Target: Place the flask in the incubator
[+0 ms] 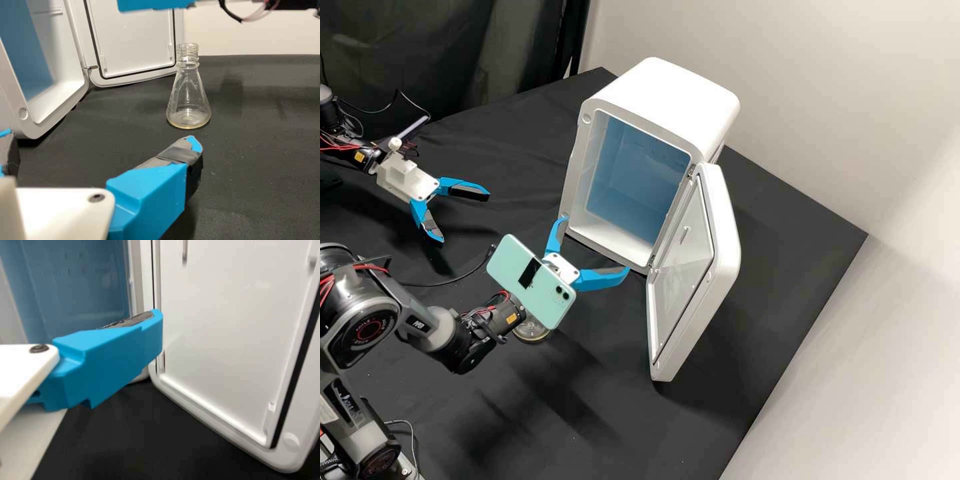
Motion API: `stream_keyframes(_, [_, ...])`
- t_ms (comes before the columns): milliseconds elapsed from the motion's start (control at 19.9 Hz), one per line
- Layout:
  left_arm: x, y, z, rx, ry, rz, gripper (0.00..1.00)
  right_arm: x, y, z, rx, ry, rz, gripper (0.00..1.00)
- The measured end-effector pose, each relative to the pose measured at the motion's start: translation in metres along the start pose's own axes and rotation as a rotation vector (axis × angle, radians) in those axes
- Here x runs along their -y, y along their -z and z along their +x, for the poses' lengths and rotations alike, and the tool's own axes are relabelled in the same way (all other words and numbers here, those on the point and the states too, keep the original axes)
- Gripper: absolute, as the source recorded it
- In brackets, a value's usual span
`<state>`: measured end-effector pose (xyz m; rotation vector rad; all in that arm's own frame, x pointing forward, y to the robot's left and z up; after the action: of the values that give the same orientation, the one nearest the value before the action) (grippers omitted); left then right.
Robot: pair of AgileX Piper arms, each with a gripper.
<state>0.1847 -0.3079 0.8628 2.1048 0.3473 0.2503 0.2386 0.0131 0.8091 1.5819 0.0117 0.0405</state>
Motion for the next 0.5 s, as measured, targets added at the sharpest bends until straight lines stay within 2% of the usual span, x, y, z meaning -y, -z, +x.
stream_keyframes(251, [0.0,0.0,0.0,0.0,0.0,-0.002,1.0,0.011,-0.01,-0.018,0.049,0.058,-0.035,1.0])
stream_keyframes(301, [0.0,0.0,0.0,0.0,0.0,-0.004,1.0,0.013,-0.01,-0.021,0.053,0.068,-0.036,1.0])
stream_keyframes(401, [0.0002,-0.001,0.0,0.006,0.001,-0.005,1.0,0.018,-0.008,-0.03,0.045,0.095,-0.066,1.0])
stream_keyframes(501, [-0.0003,-0.002,0.0,0.009,0.0,-0.003,1.0,0.021,-0.009,-0.04,0.049,0.115,-0.078,1.0])
